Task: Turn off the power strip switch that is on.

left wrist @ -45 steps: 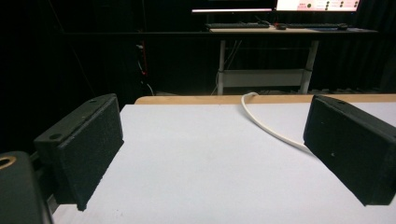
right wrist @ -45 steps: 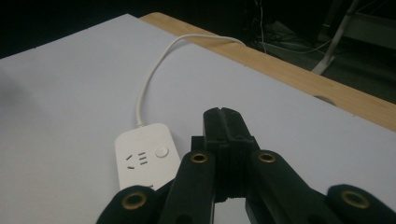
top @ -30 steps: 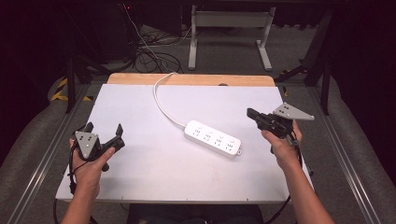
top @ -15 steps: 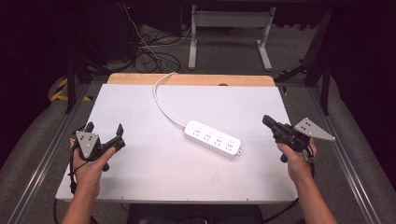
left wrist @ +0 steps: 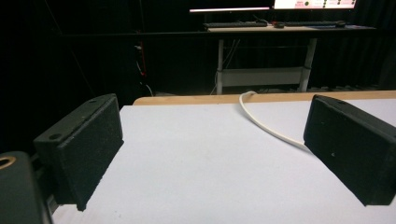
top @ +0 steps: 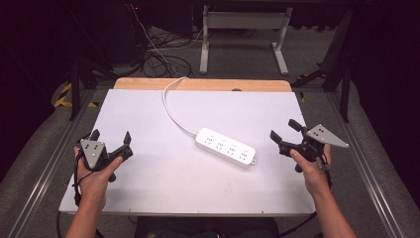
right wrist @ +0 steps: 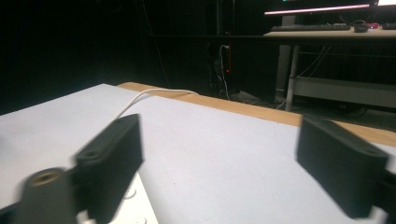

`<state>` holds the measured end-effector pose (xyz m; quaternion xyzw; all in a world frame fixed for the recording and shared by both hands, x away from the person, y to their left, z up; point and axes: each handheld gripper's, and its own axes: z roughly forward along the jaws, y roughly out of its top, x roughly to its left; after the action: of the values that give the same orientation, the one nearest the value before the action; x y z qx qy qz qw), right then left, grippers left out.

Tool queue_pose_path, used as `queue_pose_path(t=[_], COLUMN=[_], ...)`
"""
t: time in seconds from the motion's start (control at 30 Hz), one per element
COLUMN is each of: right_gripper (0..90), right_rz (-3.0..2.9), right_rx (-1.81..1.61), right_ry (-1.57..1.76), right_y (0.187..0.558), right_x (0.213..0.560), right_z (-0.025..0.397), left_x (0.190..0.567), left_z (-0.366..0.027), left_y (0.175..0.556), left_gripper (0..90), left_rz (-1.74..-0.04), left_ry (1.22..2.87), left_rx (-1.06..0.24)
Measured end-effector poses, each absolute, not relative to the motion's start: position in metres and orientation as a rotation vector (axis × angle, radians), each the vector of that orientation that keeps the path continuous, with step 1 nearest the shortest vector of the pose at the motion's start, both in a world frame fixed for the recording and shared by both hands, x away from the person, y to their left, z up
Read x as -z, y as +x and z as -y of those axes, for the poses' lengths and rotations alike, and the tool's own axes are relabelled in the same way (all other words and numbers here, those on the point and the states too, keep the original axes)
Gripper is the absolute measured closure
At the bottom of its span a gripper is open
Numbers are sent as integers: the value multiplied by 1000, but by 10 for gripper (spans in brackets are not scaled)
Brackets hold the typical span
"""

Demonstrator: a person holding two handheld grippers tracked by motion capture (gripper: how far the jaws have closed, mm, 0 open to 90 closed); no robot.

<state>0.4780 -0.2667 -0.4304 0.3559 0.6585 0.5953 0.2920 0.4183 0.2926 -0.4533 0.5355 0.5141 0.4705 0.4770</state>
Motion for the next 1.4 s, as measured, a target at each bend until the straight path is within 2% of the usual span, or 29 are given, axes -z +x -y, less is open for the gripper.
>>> queue_pose_path(t=[0.07, 0.1, 0.73, 1.4], right_gripper=[48, 45, 44, 41], right_rz=[-1753, -1754, -1774, -1788], right_rx=[-1589, -1593, -1567, -1555], right_ry=[937, 936, 934, 968], right_y=[478, 478, 474, 476], right_x=[430, 430, 431, 437], right_z=[266, 266, 263, 268], left_x=[453, 454, 451, 452], left_z=[-293, -293, -299, -297], left_y=[419, 419, 405, 412], left_gripper=[52, 53, 53, 52], left_rz=[-1257, -1257, -1261, -1255], left_ry=[1312, 1311, 1280, 1300], left_rx=[-1154, -1152, -1172, -1168])
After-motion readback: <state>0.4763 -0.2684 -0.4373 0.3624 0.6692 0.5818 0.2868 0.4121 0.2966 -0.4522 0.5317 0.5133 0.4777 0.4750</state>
